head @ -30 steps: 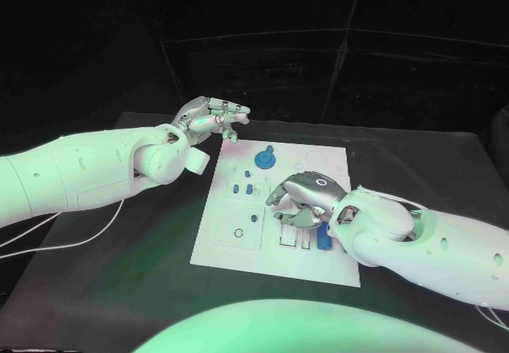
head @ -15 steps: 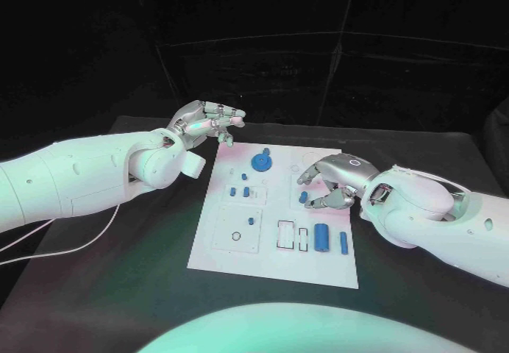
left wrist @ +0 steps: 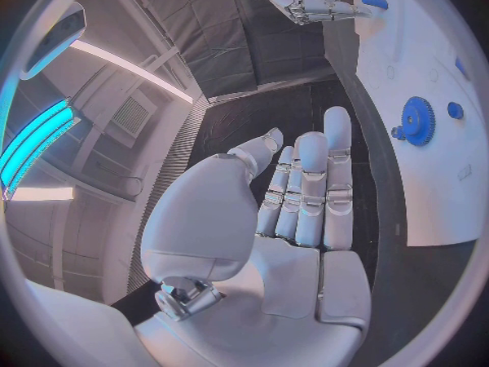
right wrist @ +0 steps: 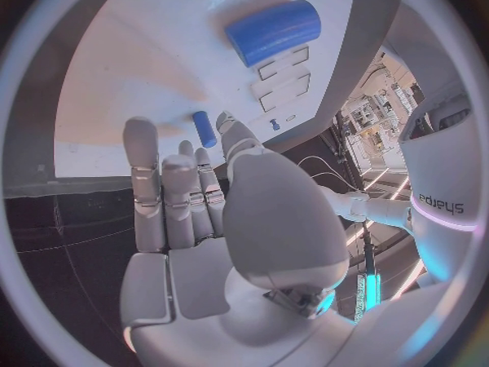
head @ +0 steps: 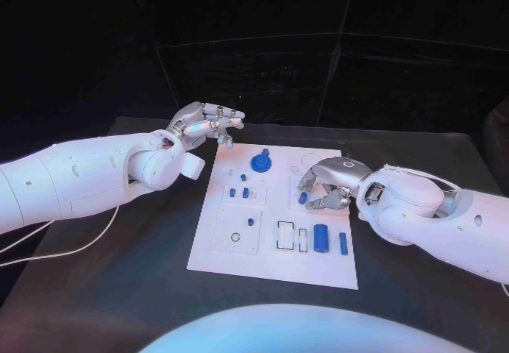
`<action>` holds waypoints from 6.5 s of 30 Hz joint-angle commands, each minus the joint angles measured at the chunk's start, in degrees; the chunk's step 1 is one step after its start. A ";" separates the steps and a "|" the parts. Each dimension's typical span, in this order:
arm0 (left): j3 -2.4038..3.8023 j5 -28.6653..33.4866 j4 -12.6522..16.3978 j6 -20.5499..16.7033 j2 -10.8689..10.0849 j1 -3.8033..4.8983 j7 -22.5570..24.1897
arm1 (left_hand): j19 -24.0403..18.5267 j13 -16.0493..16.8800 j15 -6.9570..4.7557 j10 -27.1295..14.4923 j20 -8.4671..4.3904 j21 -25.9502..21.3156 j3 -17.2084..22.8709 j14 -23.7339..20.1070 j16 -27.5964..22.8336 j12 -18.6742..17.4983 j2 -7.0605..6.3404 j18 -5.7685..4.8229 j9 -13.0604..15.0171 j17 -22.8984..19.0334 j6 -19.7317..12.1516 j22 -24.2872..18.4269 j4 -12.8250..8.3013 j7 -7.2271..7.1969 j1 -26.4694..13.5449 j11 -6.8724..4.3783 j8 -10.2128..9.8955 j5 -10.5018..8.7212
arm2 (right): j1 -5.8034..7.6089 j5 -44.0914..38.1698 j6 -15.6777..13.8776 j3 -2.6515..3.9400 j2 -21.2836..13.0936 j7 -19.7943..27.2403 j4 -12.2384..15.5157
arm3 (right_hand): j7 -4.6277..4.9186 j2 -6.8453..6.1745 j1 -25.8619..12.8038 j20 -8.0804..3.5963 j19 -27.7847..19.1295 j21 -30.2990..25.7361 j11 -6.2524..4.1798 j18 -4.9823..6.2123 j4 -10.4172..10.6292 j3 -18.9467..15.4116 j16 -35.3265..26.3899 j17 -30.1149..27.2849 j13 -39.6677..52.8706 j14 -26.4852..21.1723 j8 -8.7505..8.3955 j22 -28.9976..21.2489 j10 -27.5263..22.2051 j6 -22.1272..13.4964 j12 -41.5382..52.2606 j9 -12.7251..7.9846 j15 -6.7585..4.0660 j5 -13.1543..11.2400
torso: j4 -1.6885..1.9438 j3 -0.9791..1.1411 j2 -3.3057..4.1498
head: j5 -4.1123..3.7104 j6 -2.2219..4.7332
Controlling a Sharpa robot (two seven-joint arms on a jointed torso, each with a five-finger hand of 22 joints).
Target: Assemble the parts on the task board
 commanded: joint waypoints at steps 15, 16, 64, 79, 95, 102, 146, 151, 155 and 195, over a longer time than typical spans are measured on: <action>0.05 0.29 0.00 0.81 0.01 0.08 -0.01 | 0.35 0.05 0.22 -0.34 0.19 -0.38 -0.04 0.06 0.17 0.27 -0.11 0.78 -0.06 -0.06 -0.57 -0.07 0.28 0.00 -0.64 -0.14 0.34 0.05 | 0.10 0.00 2.94 0.00 1.66 0.44 -0.86 | 0.28 2.22 1.40 -0.95 4.72 5.04 -1.06 -1.35 0.84 8.99 3.20 4.89 -0.23 3.11 0.47 8.02 10.18 4.87 -4.96 0.11 -1.05 -6.01 | 0.01 0.04 -0.02 | -0.06 -0.53; 0.05 0.29 0.00 0.82 0.01 0.08 -0.01 | 0.35 0.05 0.22 -0.34 0.19 -0.38 -0.04 0.06 0.17 0.27 -0.11 0.78 -0.06 -0.06 -0.57 -0.07 0.28 0.00 -0.64 -0.14 0.34 0.05 | 0.10 0.01 2.84 0.00 1.70 0.40 -0.93 | 0.35 2.47 1.70 -0.98 4.93 5.36 -1.05 -1.44 0.78 10.03 3.49 5.29 -0.22 3.22 0.66 8.53 10.83 5.53 -5.40 0.18 -1.07 -7.21 | 0.00 0.03 -0.04 | -0.03 -0.61; 0.05 0.29 -0.20 1.26 0.85 0.08 -0.03 | 0.43 0.06 0.25 -0.57 0.23 -0.49 -0.12 -0.05 0.19 0.50 -0.07 0.78 -0.06 -0.39 -0.72 -0.19 0.32 0.03 -0.75 -0.11 0.42 0.05 | -0.37 3.63 -4.37 1.06 8.02 6.96 4.05 | 1.16 -0.70 -2.13 -1.09 4.73 7.19 -0.78 -1.58 -6.61 31.87 4.52 6.86 -0.02 3.07 0.06 10.38 17.05 9.02 -14.32 0.05 -0.94 -8.98 | 0.26 -0.18 0.02 | 0.99 -0.86; 0.07 0.29 -0.34 1.59 1.48 0.11 -0.13 | 0.42 0.07 0.27 -0.62 0.24 -0.54 -0.12 -0.12 0.17 0.56 -0.03 0.78 -0.06 -0.49 -0.76 -0.23 0.34 0.04 -0.78 -0.10 0.44 0.05 | -3.14 0.71 0.93 0.61 14.48 7.26 -0.35 | 1.23 -0.71 -2.67 -1.04 4.66 7.19 -0.71 -1.57 -6.69 31.72 4.55 6.89 0.00 3.08 0.06 10.35 17.08 8.97 -14.57 0.06 -0.88 -8.71 | -0.04 0.03 -0.10 | 2.39 -1.26; 0.07 0.29 -0.63 1.84 1.84 0.11 -0.33 | 0.40 0.07 0.29 -0.67 0.25 -0.59 -0.16 -0.25 0.07 0.64 0.01 0.77 -0.05 -0.73 -0.79 -0.27 0.41 0.06 -0.89 -0.07 0.47 0.05 | -3.43 -0.33 2.02 0.09 16.97 7.21 -1.71 | 1.22 -0.67 -2.76 -1.03 4.66 7.21 -0.71 -1.58 -6.69 31.68 4.63 7.02 0.01 3.11 0.07 10.38 17.10 8.97 -14.60 0.06 -0.87 -8.71 | -0.02 0.01 -0.04 | 2.40 -1.32; 0.07 0.29 -0.71 1.86 1.90 0.11 -0.35 | 0.40 0.07 0.29 -0.67 0.25 -0.59 -0.16 -0.25 0.07 0.64 0.01 0.77 -0.05 -0.73 -0.79 -0.27 0.41 0.06 -0.89 -0.07 0.47 0.05 | -3.56 -0.35 3.01 -0.13 17.27 7.29 -1.92 | 1.21 -0.63 -2.80 -1.03 4.68 7.27 -0.73 -1.59 -6.70 31.68 4.68 7.08 0.02 3.12 0.08 10.48 17.13 8.98 -14.61 0.07 -0.87 -8.70 | 0.02 -0.02 -0.06 | 2.23 -1.23; 0.07 0.29 -0.76 2.08 1.88 0.11 -0.71 | 0.37 0.07 0.31 -0.81 0.28 -0.69 -0.19 -0.39 0.06 0.77 0.00 0.77 -0.05 -0.88 -0.89 -0.35 0.39 0.07 -0.91 -0.06 0.51 0.05 | -4.99 -2.50 3.50 -0.58 19.60 6.07 -3.74 | 1.73 -3.33 -7.60 -0.52 4.36 7.17 -0.06 -1.58 -6.19 27.04 4.78 7.17 -0.19 3.11 -0.21 10.17 14.78 6.63 -15.81 -0.17 -0.27 -5.79 | -0.04 -0.01 -0.06 | 2.67 -1.86; 0.07 0.29 -0.72 2.11 1.83 0.11 -0.79 | 0.37 0.07 0.31 -0.81 0.28 -0.69 -0.19 -0.39 0.06 0.77 0.00 0.77 -0.05 -0.88 -0.89 -0.35 0.39 0.07 -0.91 -0.06 0.51 0.05 | -5.00 -1.70 2.46 -0.64 19.59 6.50 -3.76 | 2.08 -4.42 -9.13 -0.07 3.38 5.94 0.59 -1.22 -5.76 24.22 4.34 6.47 -0.15 2.80 -0.25 7.98 11.46 4.13 -15.58 -0.26 0.25 -4.33 | -0.03 -0.02 -0.05 | 2.70 -1.87; 0.07 0.29 -0.71 2.12 1.82 0.11 -0.81 | 0.37 0.07 0.31 -0.81 0.28 -0.69 -0.19 -0.39 0.06 0.77 0.00 0.77 -0.05 -0.88 -0.89 -0.35 0.39 0.07 -0.91 -0.06 0.51 0.05 | -5.01 -1.48 1.54 -0.65 19.57 6.59 -3.78 | 2.35 -4.34 -9.21 0.15 2.58 4.95 0.92 -0.92 -5.76 21.98 3.64 5.49 -0.06 2.21 -0.19 6.36 9.67 1.89 -15.19 -0.25 0.54 -3.87 | -0.03 -0.04 -0.09 | 2.73 -1.90; 0.03 0.29 -0.36 2.15 0.27 0.10 -1.02 | 0.36 0.07 0.32 -0.90 0.29 -0.74 -0.22 -0.47 0.02 0.81 -0.02 0.77 -0.06 -1.03 -0.96 -0.38 0.37 0.09 -0.92 -0.04 0.52 0.05 | -4.39 29.32 -10.54 -0.71 -14.30 -10.62 12.87 | -1.66 2.69 -12.91 -3.34 8.95 15.97 -3.91 -3.54 3.97 -5.17 16.65 21.48 37.59 5.57 11.59 24.00 17.25 2.15 31.04 2.59 -3.27 3.20 | -2.22 -0.22 -1.33 | -3.79 -0.19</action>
